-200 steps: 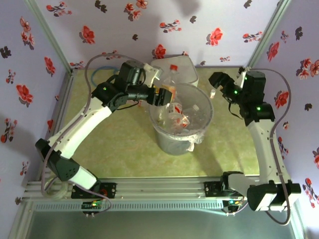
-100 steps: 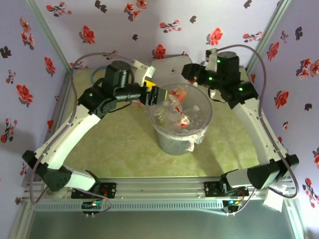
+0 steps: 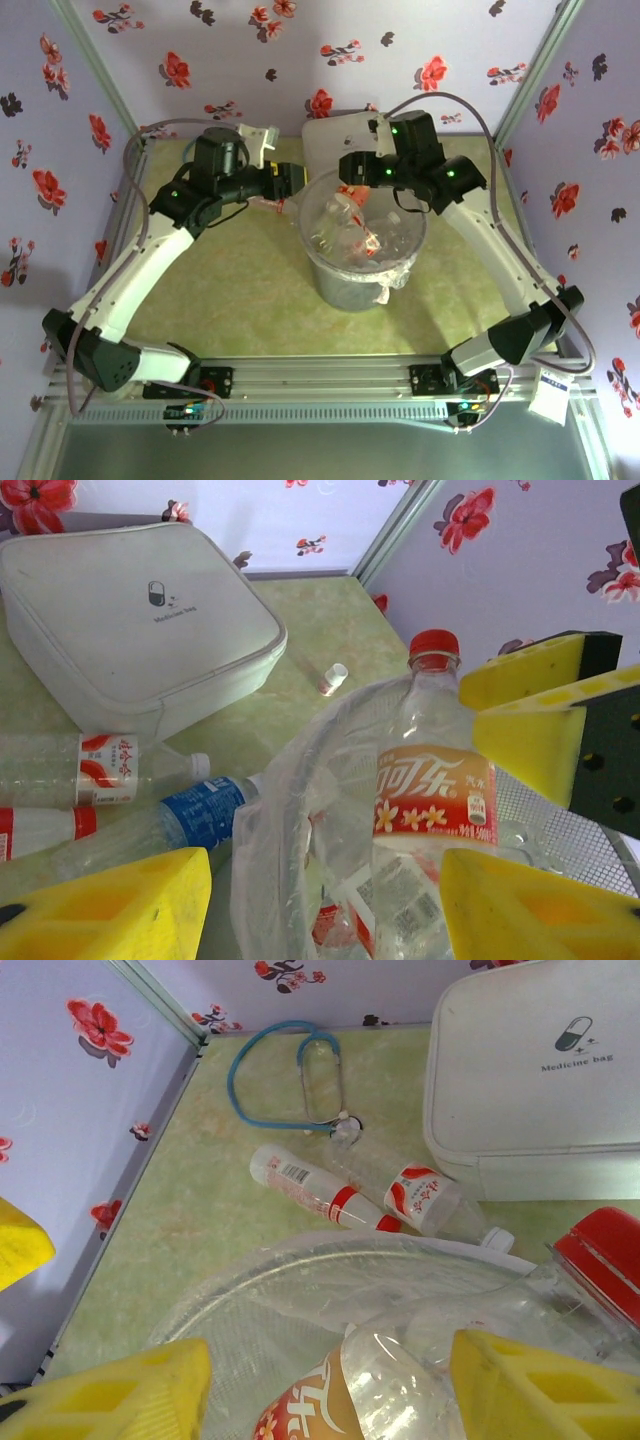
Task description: Put the plastic bottles in the bin
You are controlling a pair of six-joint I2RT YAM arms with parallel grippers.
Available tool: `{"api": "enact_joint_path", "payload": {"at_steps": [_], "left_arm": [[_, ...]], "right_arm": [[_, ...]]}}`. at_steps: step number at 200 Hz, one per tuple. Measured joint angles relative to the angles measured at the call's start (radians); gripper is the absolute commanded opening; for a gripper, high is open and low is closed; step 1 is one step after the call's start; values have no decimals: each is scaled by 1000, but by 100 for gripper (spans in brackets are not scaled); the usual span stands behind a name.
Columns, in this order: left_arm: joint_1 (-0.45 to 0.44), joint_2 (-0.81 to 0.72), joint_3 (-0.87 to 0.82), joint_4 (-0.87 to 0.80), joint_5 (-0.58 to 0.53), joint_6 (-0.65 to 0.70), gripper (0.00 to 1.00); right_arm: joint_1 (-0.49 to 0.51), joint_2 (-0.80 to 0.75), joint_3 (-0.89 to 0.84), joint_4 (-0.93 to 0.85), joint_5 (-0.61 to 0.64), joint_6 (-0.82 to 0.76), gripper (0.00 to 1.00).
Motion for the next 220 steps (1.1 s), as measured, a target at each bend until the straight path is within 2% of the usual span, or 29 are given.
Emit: {"api": "enact_joint_path", "payload": {"at_steps": [29,61,78,94,107,136,164,199,220], "left_arm": [[6,15,-17,33,0,-19,64],[7,33,-66,67,1,-42,63],[7,42,-89,79,1,-53,63],[7,43,-108,92,1,-60,62],[7,43,-119,104,2,-66,62],[7,50,-130,126,5,-75,59],[7,56,-149,155,10,-87,57],[7,71,-159,180,24,-99,55],[7,71,-170,187,31,-101,55]], "right_arm": [[9,2,0,5,-17,-19,66],[10,-9,-10,23,-101,-24,69],[15,-17,-12,15,-119,-20,74],[13,-33,-16,-5,-99,2,85],[4,-56,-33,-24,-61,36,87],[-15,-127,-98,-45,32,129,87],[-16,-179,-195,-13,50,238,83],[23,-132,-259,76,42,336,82],[37,-90,-262,135,37,368,76]]}}
